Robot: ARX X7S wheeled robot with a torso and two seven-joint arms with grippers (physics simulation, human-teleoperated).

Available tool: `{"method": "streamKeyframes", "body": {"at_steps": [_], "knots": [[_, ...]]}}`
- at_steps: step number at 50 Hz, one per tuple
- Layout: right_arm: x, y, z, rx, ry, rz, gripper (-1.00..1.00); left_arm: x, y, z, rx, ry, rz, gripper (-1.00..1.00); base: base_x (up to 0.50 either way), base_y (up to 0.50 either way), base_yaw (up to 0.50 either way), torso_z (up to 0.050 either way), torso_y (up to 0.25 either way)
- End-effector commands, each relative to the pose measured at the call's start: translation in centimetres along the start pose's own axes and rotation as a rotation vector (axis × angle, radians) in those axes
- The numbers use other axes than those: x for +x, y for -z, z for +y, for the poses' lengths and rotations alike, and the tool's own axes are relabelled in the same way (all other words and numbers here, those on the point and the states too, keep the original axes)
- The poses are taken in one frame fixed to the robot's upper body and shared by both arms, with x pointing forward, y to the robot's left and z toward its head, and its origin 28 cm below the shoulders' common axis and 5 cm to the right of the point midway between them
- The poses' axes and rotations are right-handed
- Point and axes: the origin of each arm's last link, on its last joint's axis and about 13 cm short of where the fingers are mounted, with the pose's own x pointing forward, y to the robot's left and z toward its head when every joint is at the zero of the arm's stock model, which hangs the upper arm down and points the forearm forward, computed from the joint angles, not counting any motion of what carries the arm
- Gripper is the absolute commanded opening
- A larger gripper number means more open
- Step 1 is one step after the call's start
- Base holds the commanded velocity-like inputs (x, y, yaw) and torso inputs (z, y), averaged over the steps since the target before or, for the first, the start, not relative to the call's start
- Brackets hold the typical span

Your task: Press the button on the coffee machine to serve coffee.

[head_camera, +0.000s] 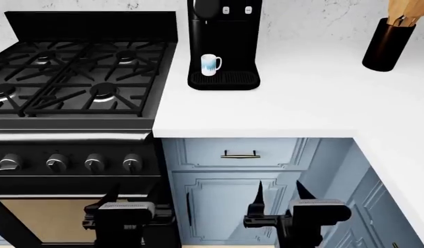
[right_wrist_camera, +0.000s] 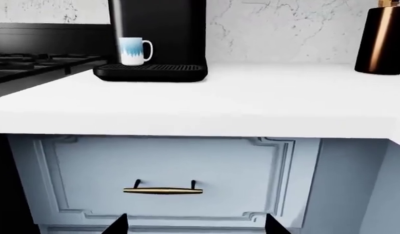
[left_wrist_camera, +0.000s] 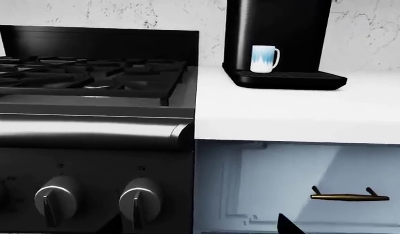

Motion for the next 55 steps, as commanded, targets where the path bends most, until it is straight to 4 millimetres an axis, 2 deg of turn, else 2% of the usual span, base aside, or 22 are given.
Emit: {"method": "streamKeyframes", "body": {"at_steps": [1, 4, 6, 11, 15, 17, 21, 26, 32, 37, 41, 55], "knots": [[2.1, -4.8, 0.9, 0.021, -0.045, 0.007, 1.00, 0.8, -4.0, -0.9, 0.016, 0.032, 0.059, 1.00, 0.00, 0.00, 0.00, 0.000, 0.000], [2.9, -7.1, 1.3, -0.045, -0.101, -0.010, 1.00, 1.2, -5.7, -1.4, 0.008, 0.044, 0.064, 1.00, 0.00, 0.00, 0.00, 0.000, 0.000], [3.3, -8.9, 1.2, -0.016, -0.099, -0.035, 1.00, 1.5, -6.9, -1.5, 0.005, 0.049, 0.063, 1.00, 0.00, 0.00, 0.00, 0.000, 0.000], [3.6, -13.4, 0.5, 0.055, -0.081, -0.111, 1.00, 2.6, -11.4, -0.9, 0.015, 0.057, 0.035, 1.00, 0.00, 0.00, 0.00, 0.000, 0.000], [3.8, -17.3, -0.8, 0.021, -0.062, -0.135, 1.00, 3.0, -13.5, -0.9, 0.036, 0.106, 0.063, 1.00, 0.00, 0.00, 0.00, 0.000, 0.000], [3.7, -18.5, -1.3, 0.037, -0.058, -0.159, 1.00, 3.7, -14.0, -0.8, 0.041, 0.047, 0.126, 1.00, 0.00, 0.00, 0.00, 0.000, 0.000], [3.8, -20.6, -2.4, -0.025, -0.023, -0.154, 1.00, 4.8, -17.3, -0.7, 0.035, 0.084, 0.051, 1.00, 0.00, 0.00, 0.00, 0.000, 0.000], [3.7, -21.2, -3.1, -0.038, -0.007, -0.137, 1.00, 5.7, -18.7, -0.4, 0.031, 0.095, 0.046, 1.00, 0.00, 0.00, 0.00, 0.000, 0.000], [3.0, -20.9, -3.9, -0.037, 0.010, -0.126, 1.00, 5.6, -18.2, 0.1, 0.044, 0.082, 0.056, 1.00, 0.00, 0.00, 0.00, 0.000, 0.000], [2.2, -20.9, -4.7, -0.024, 0.004, -0.124, 1.00, 5.5, -18.6, 0.8, 0.065, 0.058, 0.040, 1.00, 0.00, 0.00, 0.00, 0.000, 0.000], [1.3, -19.5, -4.9, -0.021, 0.022, -0.092, 1.00, 5.0, -17.5, 1.0, 0.056, 0.047, 0.064, 1.00, 0.00, 0.00, 0.00, 0.000, 0.000], [1.3, -19.3, -4.8, -0.037, 0.021, -0.082, 1.00, 4.8, -16.9, 1.3, 0.052, 0.038, 0.074, 1.00, 0.26, 0.00, 0.00, 0.000, 0.000]]}}
